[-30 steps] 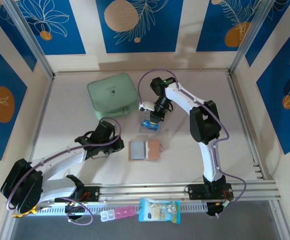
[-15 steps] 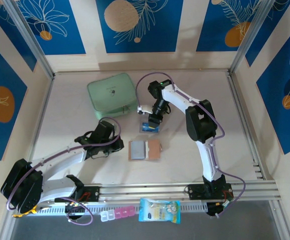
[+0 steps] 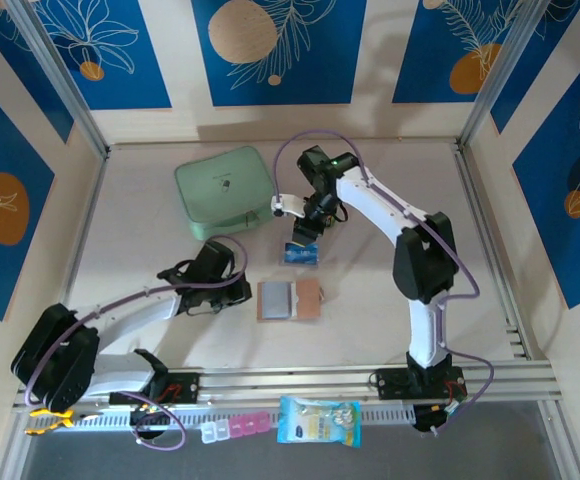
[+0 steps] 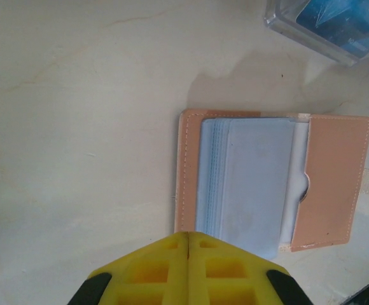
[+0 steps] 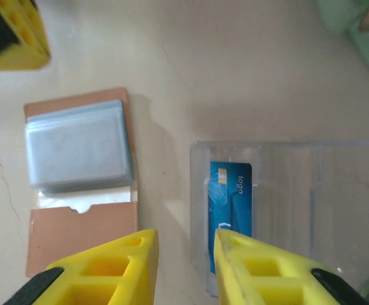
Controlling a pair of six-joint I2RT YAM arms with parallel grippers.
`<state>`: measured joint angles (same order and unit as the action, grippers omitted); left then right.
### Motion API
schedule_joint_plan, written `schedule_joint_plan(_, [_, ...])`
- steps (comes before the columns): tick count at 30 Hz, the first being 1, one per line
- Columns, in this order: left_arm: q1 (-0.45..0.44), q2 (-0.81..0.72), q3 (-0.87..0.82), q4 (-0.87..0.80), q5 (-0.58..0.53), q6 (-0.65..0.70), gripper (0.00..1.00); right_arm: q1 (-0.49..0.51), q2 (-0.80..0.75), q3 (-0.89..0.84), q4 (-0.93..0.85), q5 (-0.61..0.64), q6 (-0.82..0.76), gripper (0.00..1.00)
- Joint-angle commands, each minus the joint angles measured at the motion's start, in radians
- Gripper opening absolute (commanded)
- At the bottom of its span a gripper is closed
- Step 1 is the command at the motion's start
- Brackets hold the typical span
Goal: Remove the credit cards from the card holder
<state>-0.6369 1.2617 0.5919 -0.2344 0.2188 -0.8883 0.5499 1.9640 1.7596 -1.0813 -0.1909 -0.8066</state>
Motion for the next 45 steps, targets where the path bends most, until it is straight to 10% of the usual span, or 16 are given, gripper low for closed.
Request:
schedule_joint_plan(1, [0.005, 0.025, 0.037, 0.042, 0.047, 0.002, 0.00, 0.025, -0.076, -0.097, 0.121, -0.048, 0.116, 0.26])
schedule_joint_plan(21, [-0.061, 0.168, 0.064, 0.108, 0.062, -0.019, 0.00, 0.181, -0.286, -0.565, 0.513, 0.095, 1.291, 0.15])
schedule_joint_plan(35, [-0.078, 0.196, 0.044, 0.069, 0.017, -0.029, 0.00, 0.220, -0.280, -0.630, 0.520, 0.037, 1.565, 0.15])
schedule_joint_plan(45, [-0.079, 0.183, 0.016, 0.056, 0.006, -0.035, 0.00, 0.231, -0.276, -0.679, 0.629, -0.027, 1.610, 0.34])
